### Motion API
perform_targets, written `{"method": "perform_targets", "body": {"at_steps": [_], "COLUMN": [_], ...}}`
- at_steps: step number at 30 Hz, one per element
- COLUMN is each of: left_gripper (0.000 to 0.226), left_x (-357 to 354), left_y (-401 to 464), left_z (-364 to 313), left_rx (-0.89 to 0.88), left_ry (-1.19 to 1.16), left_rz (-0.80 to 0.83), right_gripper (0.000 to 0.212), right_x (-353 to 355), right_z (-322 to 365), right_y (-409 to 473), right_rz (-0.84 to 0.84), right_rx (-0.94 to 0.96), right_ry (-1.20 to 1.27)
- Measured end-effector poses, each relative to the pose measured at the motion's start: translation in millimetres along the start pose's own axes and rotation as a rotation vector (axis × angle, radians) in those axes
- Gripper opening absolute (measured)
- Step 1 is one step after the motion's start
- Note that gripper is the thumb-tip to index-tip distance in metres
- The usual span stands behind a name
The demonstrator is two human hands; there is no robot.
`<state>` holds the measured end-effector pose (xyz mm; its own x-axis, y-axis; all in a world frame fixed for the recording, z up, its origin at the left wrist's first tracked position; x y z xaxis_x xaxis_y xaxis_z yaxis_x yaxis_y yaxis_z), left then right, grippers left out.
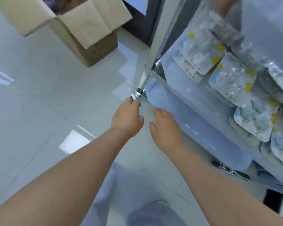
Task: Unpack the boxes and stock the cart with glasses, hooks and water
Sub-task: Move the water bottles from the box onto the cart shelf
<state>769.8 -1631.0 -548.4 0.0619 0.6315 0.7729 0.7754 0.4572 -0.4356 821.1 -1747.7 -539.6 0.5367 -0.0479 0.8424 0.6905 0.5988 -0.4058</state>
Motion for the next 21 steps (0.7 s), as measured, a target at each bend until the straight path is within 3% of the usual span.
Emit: {"method": "perform_targets", "body": {"at_steps": [11,21], "left_gripper": [0.041,0.040], "left_x": [240,367], "left_y": [-11,125], "left_z": [75,132], "left_rx": [0.054,0.069], "left_ry": [-0.026,0.144], "left_rz": [-0.047,0.091], "right_gripper": [0.042,0.038], "right_x": [103,127], "right_z": [230,319], "right_y": [53,190], "right_rz": [0.013,-0.065], "right_rx": [0.047,0.002], "right_ry": [0.028,0.267]}}
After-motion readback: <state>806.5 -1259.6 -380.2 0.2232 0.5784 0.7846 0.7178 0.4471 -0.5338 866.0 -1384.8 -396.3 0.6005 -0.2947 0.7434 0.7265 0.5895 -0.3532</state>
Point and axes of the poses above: each hand's wrist, its own y-axis towards the middle knuckle, its own x-axis out of the back of the hand, z = x × y, the point moved 1 cm from there along y, towards the middle knuckle, and after that the axes turned 4 degrees about y, right-handed, at the moved point
